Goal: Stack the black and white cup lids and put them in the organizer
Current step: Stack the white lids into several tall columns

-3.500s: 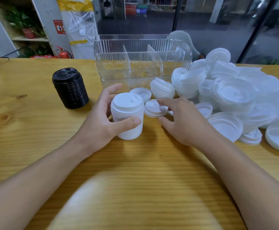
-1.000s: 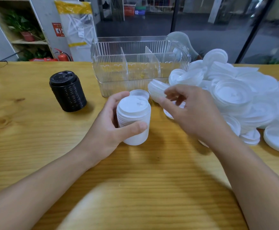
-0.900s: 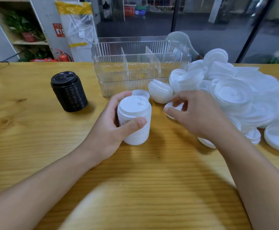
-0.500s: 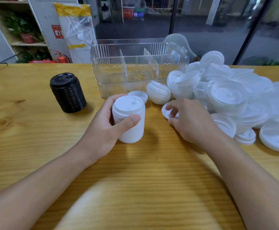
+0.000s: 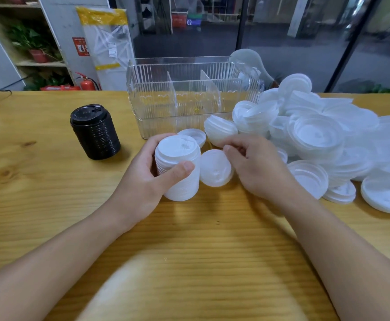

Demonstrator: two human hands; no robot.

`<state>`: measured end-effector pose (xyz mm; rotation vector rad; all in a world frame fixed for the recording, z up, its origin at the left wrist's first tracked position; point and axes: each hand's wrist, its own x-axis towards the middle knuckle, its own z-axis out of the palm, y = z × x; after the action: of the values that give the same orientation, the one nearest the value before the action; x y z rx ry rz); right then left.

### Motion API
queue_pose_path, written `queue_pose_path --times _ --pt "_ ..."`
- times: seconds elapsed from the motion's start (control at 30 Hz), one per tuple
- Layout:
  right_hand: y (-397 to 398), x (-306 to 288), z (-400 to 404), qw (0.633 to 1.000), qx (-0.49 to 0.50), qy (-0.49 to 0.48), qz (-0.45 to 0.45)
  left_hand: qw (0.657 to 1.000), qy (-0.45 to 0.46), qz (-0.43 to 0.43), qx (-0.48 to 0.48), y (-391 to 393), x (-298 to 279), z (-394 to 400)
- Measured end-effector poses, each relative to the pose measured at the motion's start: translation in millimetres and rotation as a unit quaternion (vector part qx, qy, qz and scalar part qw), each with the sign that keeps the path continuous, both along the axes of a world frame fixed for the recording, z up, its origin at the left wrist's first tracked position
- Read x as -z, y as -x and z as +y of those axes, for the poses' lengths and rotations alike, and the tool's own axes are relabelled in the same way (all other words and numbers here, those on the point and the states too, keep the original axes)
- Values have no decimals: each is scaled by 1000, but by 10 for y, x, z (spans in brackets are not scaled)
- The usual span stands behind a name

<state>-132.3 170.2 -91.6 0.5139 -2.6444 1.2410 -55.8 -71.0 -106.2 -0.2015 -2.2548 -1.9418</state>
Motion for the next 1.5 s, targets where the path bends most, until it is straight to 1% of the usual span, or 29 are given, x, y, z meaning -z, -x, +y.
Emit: queue_pose_path --times 0.17,0.23,0.3,0.5,0.6,0.67,0.77,0.83,0.9,0.93,0.97,1.03,1.1,1.17,1.23,1.5 --pt "-56 24 -60 996 2 -84 26 1000 -2 2 -1 -18 -17 1" --pt "-101 53 -100 991 6 -130 26 1000 -4 3 -6 -18 -15 -10" --pt "-144 89 -169 985 6 -165 45 1000 -3 6 -10 -12 -14 -16" --pt "-81 109 -343 973 25 -215 79 1000 -9 15 -23 0 -36 -16" --pt "-31 144 -343 970 30 -229 73 1000 -9 13 -23 1 -38 -27" --pt "-1 142 -298 977 40 -201 66 1000 -9 9 -20 -3 -39 -27" --pt "-42 14 -178 995 47 -61 62 1000 -8 1 -17 1 -28 -35" --pt "-144 -112 -134 998 43 30 37 1000 -2 -4 -18 8 -18 -49" --pt "-223 -196 -143 993 6 120 -1 1000 2 -5 -17 11 -13 -41" --pt "-256 -228 -182 988 -23 155 -15 1000 3 -6 -16 10 -11 -31" --pt "-285 -250 -225 985 -49 167 -18 1000 3 -6 -15 7 -8 -21" --pt "-326 -246 -304 985 -78 151 -4 1000 5 -4 -12 4 1 -1" --pt "-358 -237 -353 989 -93 115 13 1000 11 0 -6 -1 10 14" --pt "-382 -220 -389 993 -88 70 30 1000 19 7 -5 -2 18 19" --pt "-395 -203 -417 994 -90 48 32 1000 24 11 -6 -2 14 29" --pt "-392 -157 -434 991 -112 59 41 1000 22 15 -10 7 17 33"
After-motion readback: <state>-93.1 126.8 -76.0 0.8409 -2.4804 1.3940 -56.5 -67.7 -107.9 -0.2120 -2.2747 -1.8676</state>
